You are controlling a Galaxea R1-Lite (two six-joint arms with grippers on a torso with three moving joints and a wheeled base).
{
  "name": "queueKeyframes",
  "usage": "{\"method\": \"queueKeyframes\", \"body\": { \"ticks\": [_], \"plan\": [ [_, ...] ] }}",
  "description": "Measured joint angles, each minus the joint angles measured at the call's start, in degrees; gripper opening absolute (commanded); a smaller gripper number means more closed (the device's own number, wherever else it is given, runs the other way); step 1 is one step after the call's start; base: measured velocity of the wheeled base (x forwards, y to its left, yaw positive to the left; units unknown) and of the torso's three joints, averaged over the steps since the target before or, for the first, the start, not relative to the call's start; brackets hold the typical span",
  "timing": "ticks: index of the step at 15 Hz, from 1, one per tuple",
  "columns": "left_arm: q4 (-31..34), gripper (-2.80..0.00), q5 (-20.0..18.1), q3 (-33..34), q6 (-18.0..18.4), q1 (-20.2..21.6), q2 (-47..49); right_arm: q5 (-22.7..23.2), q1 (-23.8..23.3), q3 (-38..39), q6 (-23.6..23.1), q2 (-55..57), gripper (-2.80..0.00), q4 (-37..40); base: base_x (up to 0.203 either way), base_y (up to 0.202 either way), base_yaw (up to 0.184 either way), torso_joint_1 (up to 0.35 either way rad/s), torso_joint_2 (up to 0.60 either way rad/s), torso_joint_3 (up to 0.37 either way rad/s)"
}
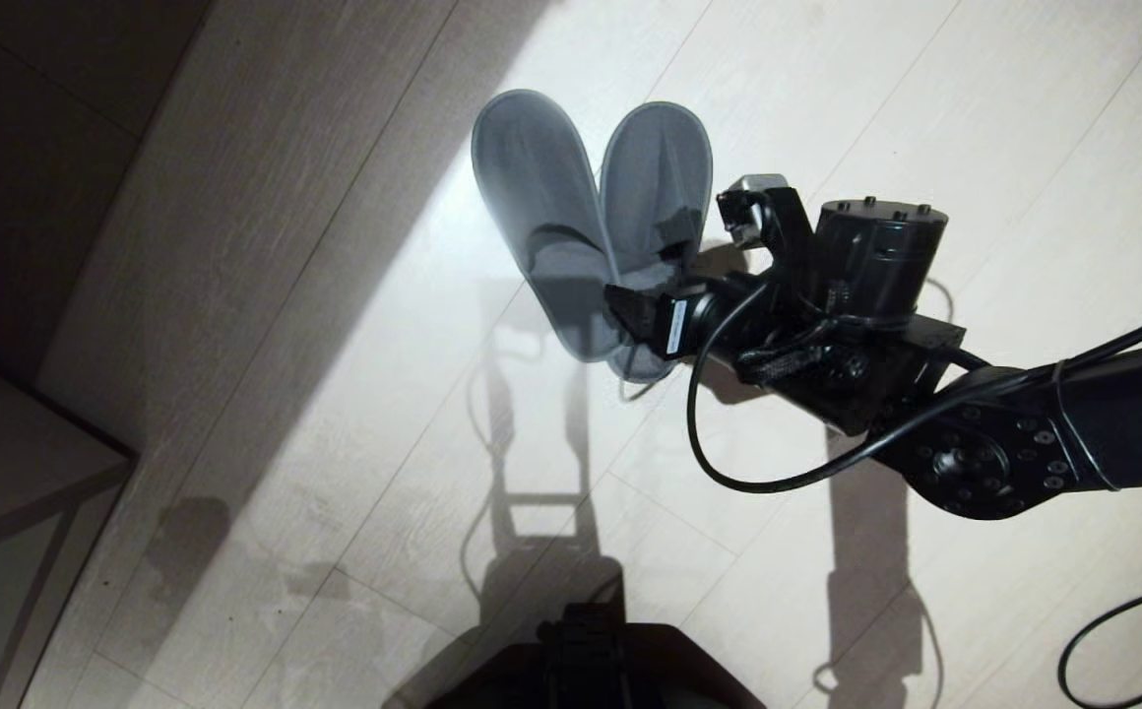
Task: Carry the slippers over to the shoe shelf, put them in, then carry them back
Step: Pick up the slippers on the floor
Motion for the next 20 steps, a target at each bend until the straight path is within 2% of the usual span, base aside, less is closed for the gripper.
{"method": "queueKeyframes", "body": {
  "ticks": [4,7,9,15,20],
  "plan": [
    [0.0,-2.8,0.0,0.0,0.09,0.0,0.0,-12.36,4.41,-0.87,0.04,1.32,0.0,1.58,0.0,0.0,0.0,0.0,0.0,0.0],
    [0.0,-2.8,0.0,0.0,0.1,-0.02,0.0,-19.68,5.72,-2.21,-0.16,3.86,0.0,-0.63,0.0,0.0,0.0,0.0,0.0,0.0],
    [0.0,-2.8,0.0,0.0,0.16,0.0,0.0,-23.44,6.25,-2.57,-2.69,5.25,0.0,-2.2,0.0,0.0,0.0,0.0,0.0,0.0],
    [0.0,-2.8,0.0,0.0,0.13,0.0,0.0,-24.35,7.21,-2.96,-19.04,11.18,0.0,-17.46,0.0,0.0,0.0,0.0,0.0,0.0],
    [0.02,-2.8,-0.02,0.0,0.1,-0.02,0.0,-22.22,6.2,-5.49,-21.67,13.49,0.0,-20.24,0.0,0.0,0.0,0.0,0.0,0.0]
  ]
}}
